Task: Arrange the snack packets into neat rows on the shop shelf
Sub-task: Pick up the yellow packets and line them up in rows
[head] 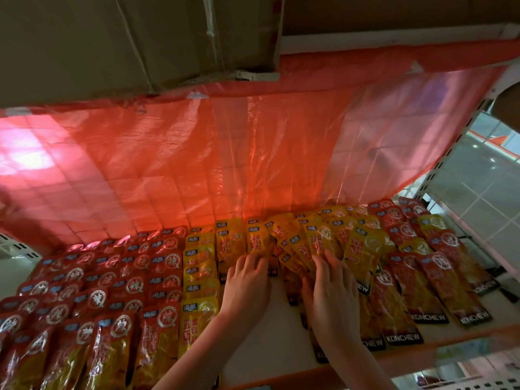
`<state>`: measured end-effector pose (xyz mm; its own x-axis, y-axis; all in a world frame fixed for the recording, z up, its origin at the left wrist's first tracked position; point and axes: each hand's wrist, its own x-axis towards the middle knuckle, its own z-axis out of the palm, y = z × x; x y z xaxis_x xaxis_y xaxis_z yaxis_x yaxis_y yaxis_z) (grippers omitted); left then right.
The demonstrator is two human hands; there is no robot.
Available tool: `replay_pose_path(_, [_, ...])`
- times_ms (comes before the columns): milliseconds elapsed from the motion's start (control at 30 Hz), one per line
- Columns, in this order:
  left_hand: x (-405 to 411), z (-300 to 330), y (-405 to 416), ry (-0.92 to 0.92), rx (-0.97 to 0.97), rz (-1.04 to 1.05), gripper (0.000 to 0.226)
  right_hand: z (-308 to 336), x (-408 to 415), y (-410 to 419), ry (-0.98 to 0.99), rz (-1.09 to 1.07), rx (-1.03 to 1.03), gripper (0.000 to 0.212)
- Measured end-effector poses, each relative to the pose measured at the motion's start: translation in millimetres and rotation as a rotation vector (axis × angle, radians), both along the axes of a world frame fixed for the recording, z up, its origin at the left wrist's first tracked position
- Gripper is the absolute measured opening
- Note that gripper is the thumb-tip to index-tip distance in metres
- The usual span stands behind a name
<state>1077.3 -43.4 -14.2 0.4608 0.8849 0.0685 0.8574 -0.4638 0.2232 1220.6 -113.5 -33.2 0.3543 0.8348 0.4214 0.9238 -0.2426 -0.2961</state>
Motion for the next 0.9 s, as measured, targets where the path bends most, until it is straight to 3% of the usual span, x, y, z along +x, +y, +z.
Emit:
replay_pose_path(267, [6.0, 11.5, -14.2, -0.192, 0.053, -0.024, 0.033, 18.0, 26.4, -0.4, 0.039, 0.206, 0.205, 0.031])
replay_pose_path(533, [10.9, 32.4, -25.9, -0.5, 0.092, -0.064, 0.021, 56.4, 26.9, 9.6, 0.258, 0.165, 0.494, 0.016])
replay_pose_path(600, [11.4, 46.9, -28.5, -0.7, -0.094, -0.034, 0.022, 60.4, 15.6, 7.2, 0.265, 0.233, 0.491, 0.015])
replay_pose_path(767, [4.6, 70.3, -28.1, -1.325, -0.877, 0.229, 0.028, 56.1, -21.3, 0.5, 0.216, 0.494, 0.428, 0.015])
replay_pose_path(833, [-3.3, 68.7, -24.7, -1.396, -0.982, 0.319, 0.026, 52.0, -32.5, -1.1, 0.188, 0.602, 0.416, 0.014])
replay_pose_path(900, [-13.2, 65.0, -23.0, -1.425, -0.958, 0.371, 0.013, 47.8, -40.6, -2.3, 0.174, 0.693, 0.352, 0.017])
